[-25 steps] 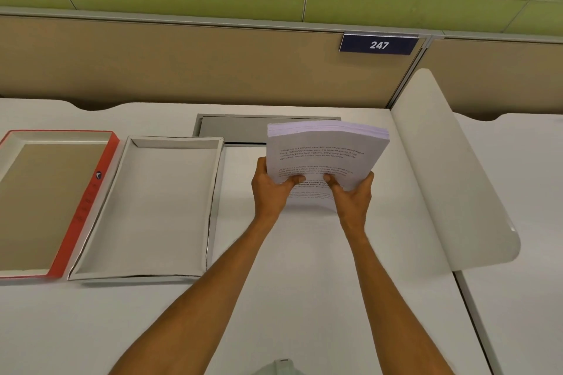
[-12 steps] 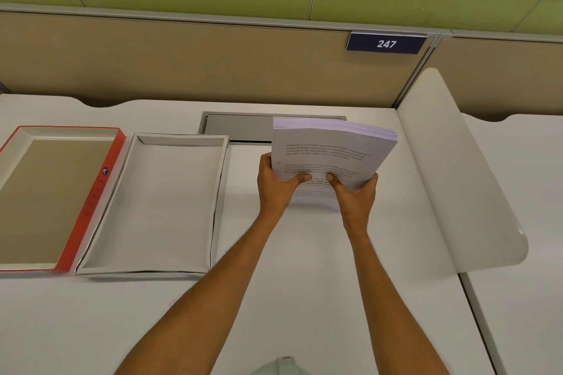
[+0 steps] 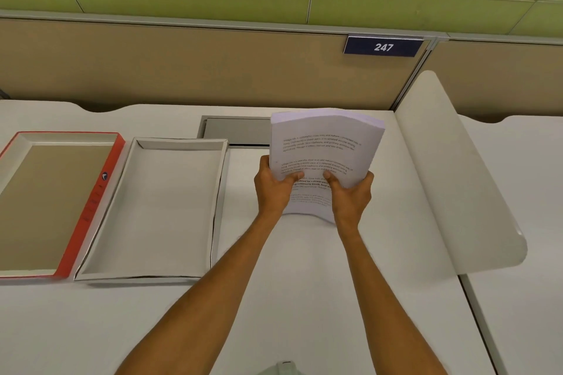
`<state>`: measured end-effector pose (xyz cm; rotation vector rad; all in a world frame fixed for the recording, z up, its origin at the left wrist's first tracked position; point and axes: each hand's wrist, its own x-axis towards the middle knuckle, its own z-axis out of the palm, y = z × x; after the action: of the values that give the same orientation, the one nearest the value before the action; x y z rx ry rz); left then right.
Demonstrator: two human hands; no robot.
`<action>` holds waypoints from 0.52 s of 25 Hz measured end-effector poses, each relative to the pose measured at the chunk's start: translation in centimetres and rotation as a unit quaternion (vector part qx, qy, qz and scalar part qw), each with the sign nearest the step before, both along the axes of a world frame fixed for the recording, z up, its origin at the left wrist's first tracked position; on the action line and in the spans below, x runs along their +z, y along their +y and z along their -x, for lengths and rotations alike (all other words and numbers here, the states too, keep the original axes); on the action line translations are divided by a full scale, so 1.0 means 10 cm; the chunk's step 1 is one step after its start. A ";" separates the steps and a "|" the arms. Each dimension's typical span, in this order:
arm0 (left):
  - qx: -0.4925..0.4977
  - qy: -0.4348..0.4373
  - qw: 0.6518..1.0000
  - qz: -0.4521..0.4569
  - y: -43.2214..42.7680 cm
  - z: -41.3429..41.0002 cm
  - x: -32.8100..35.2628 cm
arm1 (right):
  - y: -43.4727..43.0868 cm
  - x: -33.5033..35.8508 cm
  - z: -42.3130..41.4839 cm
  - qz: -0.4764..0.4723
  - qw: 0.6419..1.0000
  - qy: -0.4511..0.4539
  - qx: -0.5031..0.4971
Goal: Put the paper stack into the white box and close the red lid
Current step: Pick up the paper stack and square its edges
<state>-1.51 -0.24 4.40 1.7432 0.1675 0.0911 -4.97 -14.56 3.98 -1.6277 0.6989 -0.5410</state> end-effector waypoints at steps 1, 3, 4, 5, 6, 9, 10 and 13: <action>-0.007 0.004 1.000 -0.015 0.02 -0.03 0.04 | 0.02 0.04 -0.02 0.007 1.000 0.009 -0.005; -0.021 0.019 0.998 -0.056 0.07 -0.10 0.14 | 0.05 0.13 -0.06 0.026 0.999 0.041 -0.008; -0.025 0.028 0.996 -0.077 0.09 -0.13 0.18 | 0.06 0.17 -0.08 0.039 0.997 0.062 -0.003; -0.028 0.038 0.994 -0.096 0.12 -0.17 0.23 | 0.07 0.21 -0.10 0.051 0.995 0.082 0.006; -0.031 0.047 0.992 -0.113 0.15 -0.21 0.27 | 0.08 0.25 -0.13 0.061 0.993 0.100 0.016; -0.040 0.068 0.984 -0.157 0.24 -0.28 0.36 | 0.12 0.39 -0.19 0.097 0.982 0.157 0.041; -0.041 0.072 0.982 -0.169 0.29 -0.30 0.39 | 0.14 0.44 -0.22 0.110 0.977 0.178 0.050; -0.044 0.094 0.974 -0.202 0.43 -0.35 0.50 | 0.24 0.55 -0.28 0.133 0.964 0.215 0.081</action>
<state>2.03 4.08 9.41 2.1644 0.2227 -0.1138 -2.17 -12.18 9.45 -2.0656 0.8262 -0.1623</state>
